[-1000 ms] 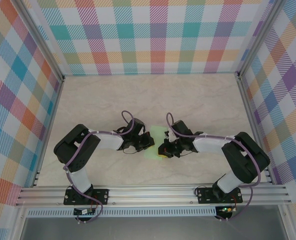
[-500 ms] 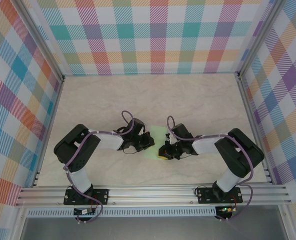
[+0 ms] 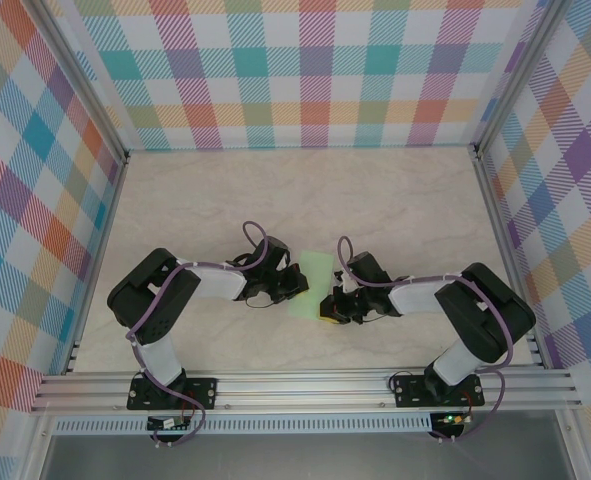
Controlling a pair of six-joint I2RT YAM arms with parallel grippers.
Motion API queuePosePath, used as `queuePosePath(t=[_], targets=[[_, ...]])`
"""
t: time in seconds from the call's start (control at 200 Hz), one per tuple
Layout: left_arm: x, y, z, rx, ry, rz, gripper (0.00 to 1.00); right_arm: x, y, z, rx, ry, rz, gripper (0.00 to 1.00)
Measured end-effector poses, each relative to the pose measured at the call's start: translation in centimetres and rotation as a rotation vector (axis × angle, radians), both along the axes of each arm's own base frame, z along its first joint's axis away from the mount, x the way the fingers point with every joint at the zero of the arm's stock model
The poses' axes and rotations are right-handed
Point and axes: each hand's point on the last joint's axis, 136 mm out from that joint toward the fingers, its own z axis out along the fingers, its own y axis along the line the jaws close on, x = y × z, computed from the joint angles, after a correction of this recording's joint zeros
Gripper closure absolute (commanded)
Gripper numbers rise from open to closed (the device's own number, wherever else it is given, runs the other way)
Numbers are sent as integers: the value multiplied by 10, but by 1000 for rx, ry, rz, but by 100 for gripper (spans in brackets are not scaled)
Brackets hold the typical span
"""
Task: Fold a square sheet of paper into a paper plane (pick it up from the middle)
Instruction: Fold the triangle a second time at the center of the table.
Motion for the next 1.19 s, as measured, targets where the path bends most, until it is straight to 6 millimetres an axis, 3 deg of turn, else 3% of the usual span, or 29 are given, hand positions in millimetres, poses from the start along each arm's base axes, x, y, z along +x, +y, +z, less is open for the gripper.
queuePosePath(t=[0.555,0.735,0.85,0.955,1.1,1.195], targets=[[0,0,0,3,-1,0,100,-15,-15,4,-79,23,51,91],[0,0,0,3,-1,0,100,3,-3,33,-36,-50,34,92],[0,0,0,3,-1,0,100,14,5,41,-15,-66,22,91],[0,0,0,2,-1,0,100,20,10,32,-25,-48,17,92],[0,0,1,2,-3,0,100,15,5,6,-78,25,9,93],[0,0,2,5,-6,-4,100,12,3,-1,-88,41,7,93]])
